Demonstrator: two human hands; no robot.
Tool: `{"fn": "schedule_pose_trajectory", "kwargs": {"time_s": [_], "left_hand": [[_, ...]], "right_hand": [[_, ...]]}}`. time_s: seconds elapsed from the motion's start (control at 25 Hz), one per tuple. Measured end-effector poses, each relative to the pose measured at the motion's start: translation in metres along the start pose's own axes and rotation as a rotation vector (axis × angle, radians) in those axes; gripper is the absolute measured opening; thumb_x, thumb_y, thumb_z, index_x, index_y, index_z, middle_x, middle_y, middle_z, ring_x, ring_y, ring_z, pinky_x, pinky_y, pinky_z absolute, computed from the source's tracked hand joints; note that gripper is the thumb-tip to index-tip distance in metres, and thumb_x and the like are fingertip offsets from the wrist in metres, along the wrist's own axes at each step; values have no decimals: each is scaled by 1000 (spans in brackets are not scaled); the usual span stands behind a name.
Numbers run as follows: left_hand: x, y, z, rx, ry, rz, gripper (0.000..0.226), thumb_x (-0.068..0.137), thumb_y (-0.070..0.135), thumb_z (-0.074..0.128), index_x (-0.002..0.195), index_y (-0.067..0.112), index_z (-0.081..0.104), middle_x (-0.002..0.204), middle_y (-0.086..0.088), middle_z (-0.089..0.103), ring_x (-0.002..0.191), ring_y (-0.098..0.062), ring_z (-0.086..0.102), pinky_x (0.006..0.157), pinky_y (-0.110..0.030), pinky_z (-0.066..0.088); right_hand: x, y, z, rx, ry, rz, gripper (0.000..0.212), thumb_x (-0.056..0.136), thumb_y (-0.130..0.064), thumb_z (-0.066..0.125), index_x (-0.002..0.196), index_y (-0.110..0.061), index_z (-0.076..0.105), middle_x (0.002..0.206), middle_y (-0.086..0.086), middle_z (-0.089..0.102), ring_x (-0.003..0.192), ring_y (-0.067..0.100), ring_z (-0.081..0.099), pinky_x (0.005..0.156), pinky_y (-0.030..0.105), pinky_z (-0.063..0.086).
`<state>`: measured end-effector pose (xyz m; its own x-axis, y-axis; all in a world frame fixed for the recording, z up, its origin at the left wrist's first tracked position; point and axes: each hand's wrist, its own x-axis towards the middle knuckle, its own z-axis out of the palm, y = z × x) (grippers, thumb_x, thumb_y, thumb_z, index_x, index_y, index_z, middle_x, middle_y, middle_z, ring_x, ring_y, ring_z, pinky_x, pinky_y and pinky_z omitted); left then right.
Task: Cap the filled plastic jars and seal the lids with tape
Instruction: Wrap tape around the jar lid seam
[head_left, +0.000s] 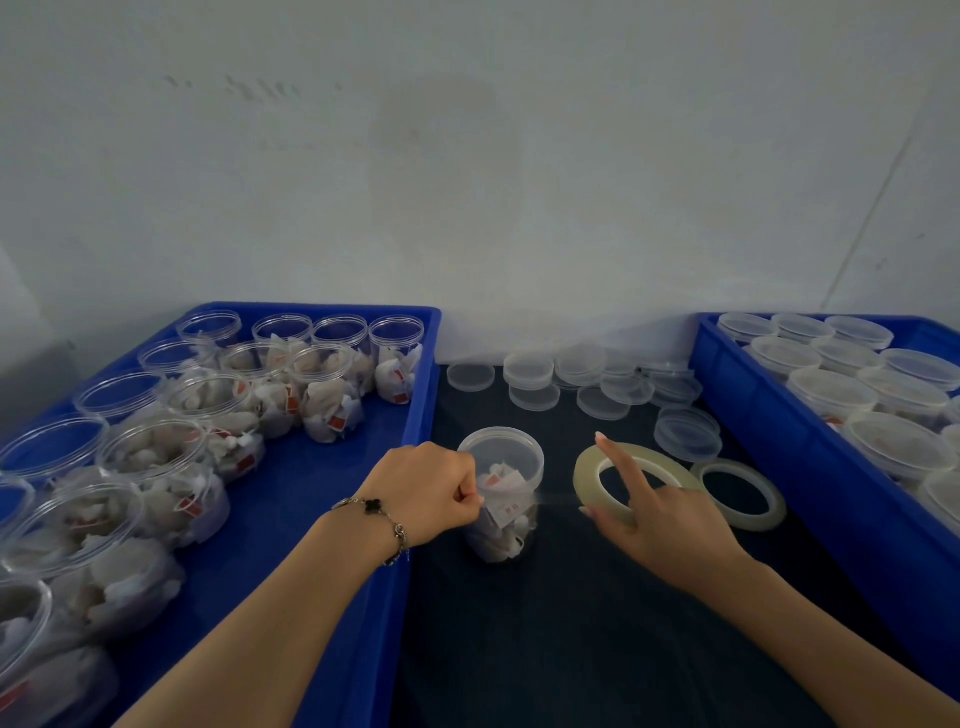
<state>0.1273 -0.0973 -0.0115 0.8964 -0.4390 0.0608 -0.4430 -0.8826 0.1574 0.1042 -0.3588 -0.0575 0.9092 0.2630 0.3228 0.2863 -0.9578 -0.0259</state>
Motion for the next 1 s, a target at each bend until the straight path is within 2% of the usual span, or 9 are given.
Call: {"fn": "schedule_pose_trajectory", "kwargs": {"time_s": [0.2, 0.36, 0.48, 0.56, 0.6, 0.68, 0.8, 0.88, 1.0], "left_hand": [[3, -2, 4, 65, 22, -25, 15, 94, 40, 47, 84, 29, 48, 89, 6, 64, 78, -11, 57, 64, -23, 40], [3, 0, 5, 96, 42, -36, 19, 94, 44, 45, 87, 27, 52, 90, 6, 64, 80, -12, 58, 69, -26, 44], [4, -3, 3, 171, 83, -78, 25, 90, 50, 51, 91, 25, 53, 93, 6, 64, 84, -12, 57, 72, -27, 46], [5, -8, 2, 265, 160, -120, 36, 85, 49, 59, 111, 24, 52, 110, 4, 61, 104, -14, 51, 86, -28, 42], [6, -10, 4, 298, 157, -137, 57, 82, 48, 64, 129, 21, 44, 124, 2, 55, 117, -17, 44, 98, -30, 37], [7, -4, 10, 171, 51, -128, 107, 72, 52, 72, 149, 15, 8, 143, -4, 37, 133, -20, 33, 113, -34, 22], [15, 17, 19, -202, -80, -201, 138, 60, 59, 77, 144, 23, -27, 154, -6, 19, 131, -23, 40, 105, -37, 36], [21, 25, 25, -365, -52, -284, 138, 61, 53, 80, 144, 24, -26, 152, -8, 19, 124, -25, 46, 97, -38, 42], [24, 22, 24, -530, 81, -354, 129, 56, 47, 85, 149, 20, -1, 147, -5, 26, 127, -23, 40, 96, -32, 39]], "right_hand": [[14, 1, 8, -65, 0, 17, 81, 86, -68, 25, 144, -30, -17, 56, -7, 53, 45, 7, 46, 48, 20, 41], [23, -4, 13, -109, -40, 52, 82, 89, -67, 29, 149, -30, -11, 54, -9, 44, 42, 5, 37, 41, 19, 23], [25, -7, 16, -116, -52, 71, 81, 89, -66, 30, 151, -29, -7, 51, -9, 39, 41, 6, 36, 40, 18, 21], [26, -6, 17, -86, -53, 77, 81, 89, -66, 31, 150, -30, -8, 50, -9, 40, 41, 6, 37, 40, 18, 23], [27, -6, 16, -69, -56, 77, 81, 89, -66, 31, 150, -31, -10, 50, -9, 41, 41, 6, 38, 40, 18, 25], [25, -6, 15, -58, -64, 73, 80, 88, -67, 29, 148, -33, -14, 52, -9, 43, 42, 6, 39, 41, 19, 28], [23, -4, 9, -65, -58, 78, 79, 88, -66, 28, 149, -32, -8, 52, -9, 42, 42, 6, 38, 42, 19, 29], [21, -4, 4, -43, -37, 89, 81, 86, -68, 28, 149, -31, -7, 50, -9, 39, 40, 6, 37, 40, 16, 26], [17, -5, -11, 122, -82, 70, 92, 82, -68, 44, 142, -44, -22, 61, -14, 49, 49, 3, 49, 45, 15, 31]]}}
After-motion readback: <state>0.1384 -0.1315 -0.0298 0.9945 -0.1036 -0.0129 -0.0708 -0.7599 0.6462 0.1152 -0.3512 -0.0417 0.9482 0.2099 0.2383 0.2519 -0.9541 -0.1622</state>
